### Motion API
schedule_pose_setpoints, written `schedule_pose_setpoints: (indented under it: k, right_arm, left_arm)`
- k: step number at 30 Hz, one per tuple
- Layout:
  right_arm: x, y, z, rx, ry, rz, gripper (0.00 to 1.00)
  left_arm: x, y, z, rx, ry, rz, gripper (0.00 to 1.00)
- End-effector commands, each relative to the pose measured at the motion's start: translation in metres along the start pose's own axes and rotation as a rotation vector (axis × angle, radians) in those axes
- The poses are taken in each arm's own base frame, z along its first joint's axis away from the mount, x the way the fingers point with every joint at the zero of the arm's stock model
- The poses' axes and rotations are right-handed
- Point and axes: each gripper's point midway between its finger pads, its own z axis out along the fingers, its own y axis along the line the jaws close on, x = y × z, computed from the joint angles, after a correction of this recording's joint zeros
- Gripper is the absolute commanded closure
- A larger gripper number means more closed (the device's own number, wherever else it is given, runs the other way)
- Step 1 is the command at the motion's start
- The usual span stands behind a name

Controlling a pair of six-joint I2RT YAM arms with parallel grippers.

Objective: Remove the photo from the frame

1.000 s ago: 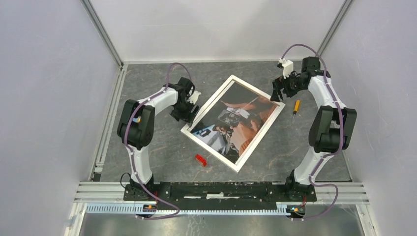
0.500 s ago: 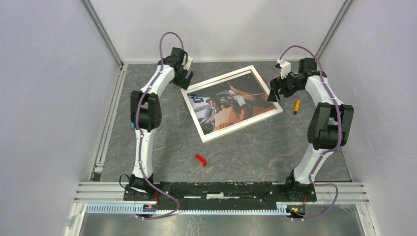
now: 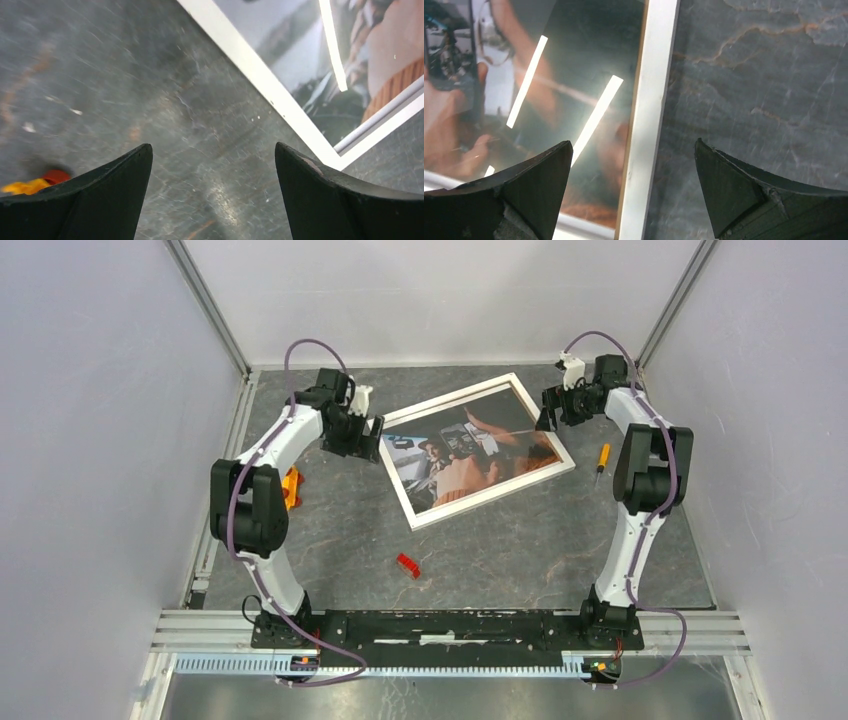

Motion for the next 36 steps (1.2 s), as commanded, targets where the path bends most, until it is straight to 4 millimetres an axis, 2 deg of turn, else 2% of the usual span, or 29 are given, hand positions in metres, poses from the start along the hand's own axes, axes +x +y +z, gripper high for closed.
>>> schedule_pose_setpoints:
  k: [1, 5, 9, 15, 21, 25, 28, 31, 33, 36]
  right_arm:
    - [-0.016, -0.007, 0.018, 0.016, -0.026, -0.038, 0.02]
    - [0.011, 0.012, 0.030, -0.057, 0.029, -0.011, 0.04]
    - [0.039, 0.036, 0.026, -0.134, 0.075, 0.023, 0.06]
    - [0.074, 0.075, 0.004, -0.207, 0.108, 0.071, 0.08]
    - [0.109, 0.119, -0.023, -0.270, 0.130, 0.133, 0.08]
    - [0.116, 0.120, -0.038, -0.223, 0.138, 0.110, 0.08]
    - [0.108, 0.120, -0.053, -0.226, 0.130, 0.094, 0.08]
    - [0.097, 0.121, -0.072, -0.232, 0.110, 0.068, 0.08]
    - [0.092, 0.119, -0.082, -0.225, 0.093, 0.053, 0.07]
    - [0.084, 0.115, -0.090, -0.220, 0.070, 0.040, 0.07]
  left_arm:
    - [0.018, -0.012, 0.013, 0.075, 0.020, -0.079, 0.02]
    - [0.026, -0.017, 0.023, 0.108, 0.042, -0.104, 0.03]
    - [0.023, -0.024, 0.037, 0.158, 0.053, -0.146, 0.04]
    - [0.013, -0.024, 0.062, 0.193, 0.076, -0.164, 0.05]
    - [-0.003, -0.022, 0.071, 0.216, 0.059, -0.142, 0.06]
    - [-0.008, -0.032, 0.061, 0.274, 0.055, -0.095, 0.08]
    - [-0.008, -0.033, 0.043, 0.269, 0.048, -0.048, 0.08]
    - [-0.019, -0.030, 0.017, 0.223, -0.014, 0.025, 0.07]
    - [-0.031, -0.040, -0.002, 0.199, -0.063, 0.125, 0.05]
    - [-0.036, -0.064, -0.014, 0.125, -0.061, 0.341, 0.04]
